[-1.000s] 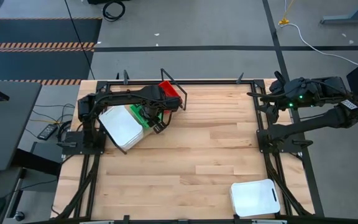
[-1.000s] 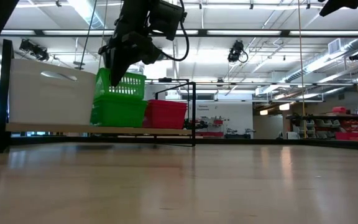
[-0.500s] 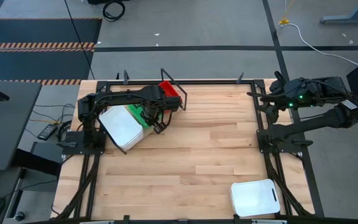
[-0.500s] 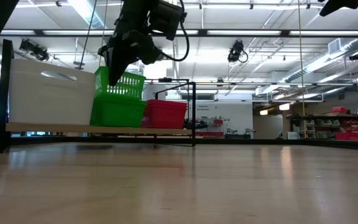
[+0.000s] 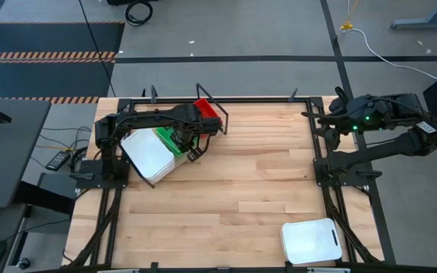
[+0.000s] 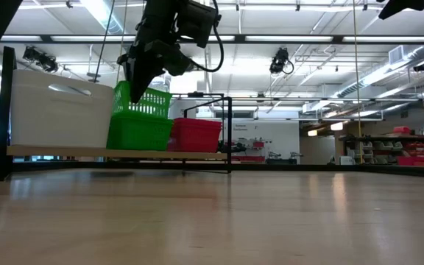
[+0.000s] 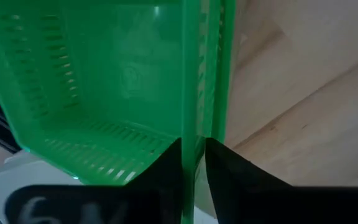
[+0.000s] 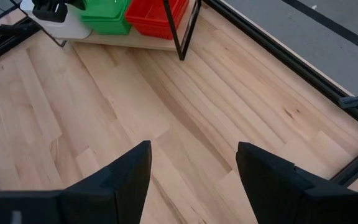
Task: Stack baskets on shelf by color
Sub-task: Stack the green bin on top of the green bin on the shelf
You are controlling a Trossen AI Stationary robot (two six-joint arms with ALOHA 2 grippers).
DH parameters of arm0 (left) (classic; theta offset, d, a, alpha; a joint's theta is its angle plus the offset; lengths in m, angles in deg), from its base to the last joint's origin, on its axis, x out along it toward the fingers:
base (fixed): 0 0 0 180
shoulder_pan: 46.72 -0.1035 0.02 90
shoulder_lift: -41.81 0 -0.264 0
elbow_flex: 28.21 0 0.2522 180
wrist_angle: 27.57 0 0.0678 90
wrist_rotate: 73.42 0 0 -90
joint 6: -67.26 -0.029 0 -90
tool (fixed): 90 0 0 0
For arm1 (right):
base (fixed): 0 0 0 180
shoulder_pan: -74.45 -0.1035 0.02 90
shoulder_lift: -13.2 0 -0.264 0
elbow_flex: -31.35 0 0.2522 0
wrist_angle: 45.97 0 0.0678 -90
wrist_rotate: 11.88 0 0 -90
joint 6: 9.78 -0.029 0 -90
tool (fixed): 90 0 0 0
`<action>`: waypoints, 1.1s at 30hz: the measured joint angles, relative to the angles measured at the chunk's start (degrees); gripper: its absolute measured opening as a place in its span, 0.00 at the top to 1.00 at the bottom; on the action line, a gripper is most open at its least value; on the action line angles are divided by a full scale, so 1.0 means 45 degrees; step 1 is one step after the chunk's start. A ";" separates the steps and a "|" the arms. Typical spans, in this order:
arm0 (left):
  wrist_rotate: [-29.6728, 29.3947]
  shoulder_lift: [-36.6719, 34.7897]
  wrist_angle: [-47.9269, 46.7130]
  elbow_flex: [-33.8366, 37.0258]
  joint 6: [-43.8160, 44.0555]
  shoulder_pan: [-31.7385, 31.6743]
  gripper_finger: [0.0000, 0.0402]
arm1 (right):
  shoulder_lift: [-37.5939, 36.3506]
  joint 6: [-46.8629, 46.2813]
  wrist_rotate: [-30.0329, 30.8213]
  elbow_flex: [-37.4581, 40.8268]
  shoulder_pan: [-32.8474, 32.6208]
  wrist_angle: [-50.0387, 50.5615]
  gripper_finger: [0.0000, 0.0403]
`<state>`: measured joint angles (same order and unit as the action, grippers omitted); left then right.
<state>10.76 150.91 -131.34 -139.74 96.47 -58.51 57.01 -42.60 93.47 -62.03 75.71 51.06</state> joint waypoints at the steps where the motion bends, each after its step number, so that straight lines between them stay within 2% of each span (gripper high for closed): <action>1: -0.0029 0.0001 0.0000 0.0000 -0.0016 0.0000 0.85 | 0.0000 0.0000 0.0000 -0.0002 0.0000 0.0000 0.40; 6: -0.0133 0.0000 0.0013 0.0000 -0.0155 0.0000 0.97 | 0.0005 0.0000 0.0021 -0.0005 0.0000 0.0000 0.40; 8: -0.0131 0.0002 0.0131 0.0000 -0.0146 0.0000 0.98 | 0.0005 0.0003 0.0029 -0.0002 0.0000 0.0000 0.40; 20: -0.0128 0.0000 0.0364 0.0000 -0.0029 0.0000 0.76 | 0.0005 0.0000 0.0039 0.0000 0.0000 0.0004 0.40; 29: 0.0015 0.0000 0.0398 0.0003 -0.0008 0.0039 0.73 | 0.0005 -0.0005 0.0039 -0.0005 0.0000 0.0000 0.40; 33: 0.0540 0.0001 0.0645 0.0002 -0.0377 0.0036 0.73 | 0.0005 -0.0010 0.0015 0.0000 0.0000 0.0002 0.40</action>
<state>13.19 150.91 -128.44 -139.74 94.77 -58.35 57.03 -42.64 93.54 -62.03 75.71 51.07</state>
